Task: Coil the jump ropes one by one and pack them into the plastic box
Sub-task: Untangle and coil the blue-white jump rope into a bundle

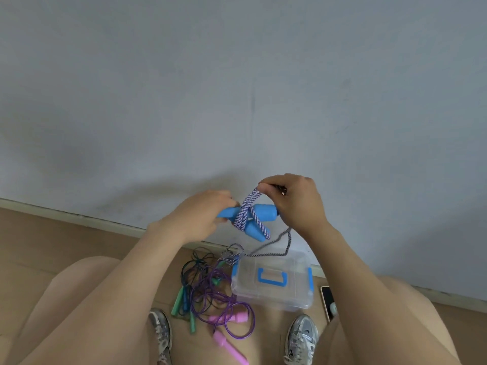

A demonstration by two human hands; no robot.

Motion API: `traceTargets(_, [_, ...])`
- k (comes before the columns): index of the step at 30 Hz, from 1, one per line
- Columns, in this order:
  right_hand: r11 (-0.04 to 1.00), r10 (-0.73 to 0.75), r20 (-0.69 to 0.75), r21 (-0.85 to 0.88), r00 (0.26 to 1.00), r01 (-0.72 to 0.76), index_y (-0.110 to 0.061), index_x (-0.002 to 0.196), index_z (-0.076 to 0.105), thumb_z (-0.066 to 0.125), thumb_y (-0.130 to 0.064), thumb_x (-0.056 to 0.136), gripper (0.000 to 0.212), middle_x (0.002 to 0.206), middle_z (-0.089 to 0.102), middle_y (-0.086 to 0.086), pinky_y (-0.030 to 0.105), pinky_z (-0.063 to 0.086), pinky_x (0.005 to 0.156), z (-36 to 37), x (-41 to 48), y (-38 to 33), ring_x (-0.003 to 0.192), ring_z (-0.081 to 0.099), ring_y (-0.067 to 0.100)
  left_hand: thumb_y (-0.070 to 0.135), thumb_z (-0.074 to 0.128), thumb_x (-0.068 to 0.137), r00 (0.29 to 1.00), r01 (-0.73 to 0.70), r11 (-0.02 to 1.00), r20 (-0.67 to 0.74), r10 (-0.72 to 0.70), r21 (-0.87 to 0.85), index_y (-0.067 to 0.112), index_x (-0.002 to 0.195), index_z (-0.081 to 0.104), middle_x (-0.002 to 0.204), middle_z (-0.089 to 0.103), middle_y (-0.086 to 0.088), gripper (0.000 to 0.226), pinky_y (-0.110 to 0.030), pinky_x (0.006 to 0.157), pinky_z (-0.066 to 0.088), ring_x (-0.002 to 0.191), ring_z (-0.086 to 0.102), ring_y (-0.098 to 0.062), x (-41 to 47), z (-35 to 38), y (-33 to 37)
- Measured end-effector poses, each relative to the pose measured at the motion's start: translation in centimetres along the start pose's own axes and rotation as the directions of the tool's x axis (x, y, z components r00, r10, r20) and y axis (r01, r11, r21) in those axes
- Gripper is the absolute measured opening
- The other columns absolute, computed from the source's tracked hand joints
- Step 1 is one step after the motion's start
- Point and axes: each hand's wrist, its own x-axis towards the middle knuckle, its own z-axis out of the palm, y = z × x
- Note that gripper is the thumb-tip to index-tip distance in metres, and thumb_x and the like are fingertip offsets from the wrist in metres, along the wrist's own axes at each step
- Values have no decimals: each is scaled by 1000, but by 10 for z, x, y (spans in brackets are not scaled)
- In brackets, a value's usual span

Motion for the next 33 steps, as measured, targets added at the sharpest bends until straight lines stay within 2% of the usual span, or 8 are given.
traceTargets(3, [961, 138, 114, 224, 984, -161, -30, 78, 81, 76, -32, 97, 20, 70, 75, -10, 34, 52, 63, 4, 0, 5, 64, 64, 16, 16, 70, 99, 997, -27, 978, -80, 10, -209, 24, 99, 63, 97, 60, -1, 10, -44, 81, 49, 89, 59, -19, 0, -8, 8])
traceTargets(7, [953, 185, 255, 190, 949, -237, -27, 53, 60, 58, -11, 93, 43, 51, 50, -11, 27, 35, 56, 15, -5, -2, 52, 40, 4, 25, 71, 100, 985, 29, 881, -138, -107, -473, 24, 112, 67, 106, 72, 4, 13, -37, 88, 53, 99, 68, -18, 0, -13, 11])
traceTargets(12, [978, 159, 323, 78, 933, -194, 6, 65, 51, 47, -28, 103, 52, 60, 57, 22, 46, 48, 64, 31, -16, -27, 57, 49, 32, 31, 75, 97, 941, 117, 806, -194, -277, -581, 26, 118, 59, 102, 71, 12, 27, -19, 74, 48, 89, 66, 3, 0, -12, 8])
traceTargets(17, [994, -81, 389, -39, 918, 104, -18, 58, 38, 45, -36, 99, 46, 50, 43, 3, 47, 44, 57, 34, -21, -35, 50, 38, 22, 31, 62, 100, 899, 339, 931, -243, -364, -137, 29, 126, 48, 107, 72, 3, 30, -42, 82, 54, 101, 68, -31, 1, 3, -8])
traceTargets(21, [962, -201, 372, -99, 906, 254, -24, 67, 50, 62, -34, 90, 28, 55, 48, -4, 39, 44, 52, 26, -22, -38, 51, 45, 17, 17, 61, 100, 911, 409, 896, -129, -391, 173, 30, 118, 62, 107, 70, -1, 22, -37, 72, 46, 101, 67, -31, -1, 8, -8])
traceTargets(25, [961, -186, 243, -158, 952, 228, -32, 109, 71, 71, -41, 94, 18, 81, 61, -11, 37, 52, 68, 15, -13, -31, 79, 63, 19, -2, 60, 91, 963, 264, 952, 17, -269, 157, 26, 75, 58, 72, 59, -1, 33, -39, 63, 49, 72, 63, -28, 3, 14, -8])
traceTargets(29, [992, -59, 177, -99, 982, 78, -38, 99, 79, 72, -43, 94, 10, 95, 67, -11, 37, 53, 72, 12, -5, -18, 87, 65, 13, -6, 53, 80, 994, 105, 993, 23, -107, 47, 22, 64, 47, 69, 54, -6, 32, -42, 62, 44, 68, 57, -31, 7, 6, -7])
traceTargets(33, [950, 45, 403, 265, 914, -164, -22, 90, 82, 70, -33, 101, 20, 66, 66, -15, 27, 48, 63, 4, 2, -6, 60, 53, 8, 7, 39, 60, 999, -16, 993, -44, 11, -119, 10, 71, 64, 78, 61, -4, 28, -41, 65, 44, 74, 58, -27, 5, -5, -3])
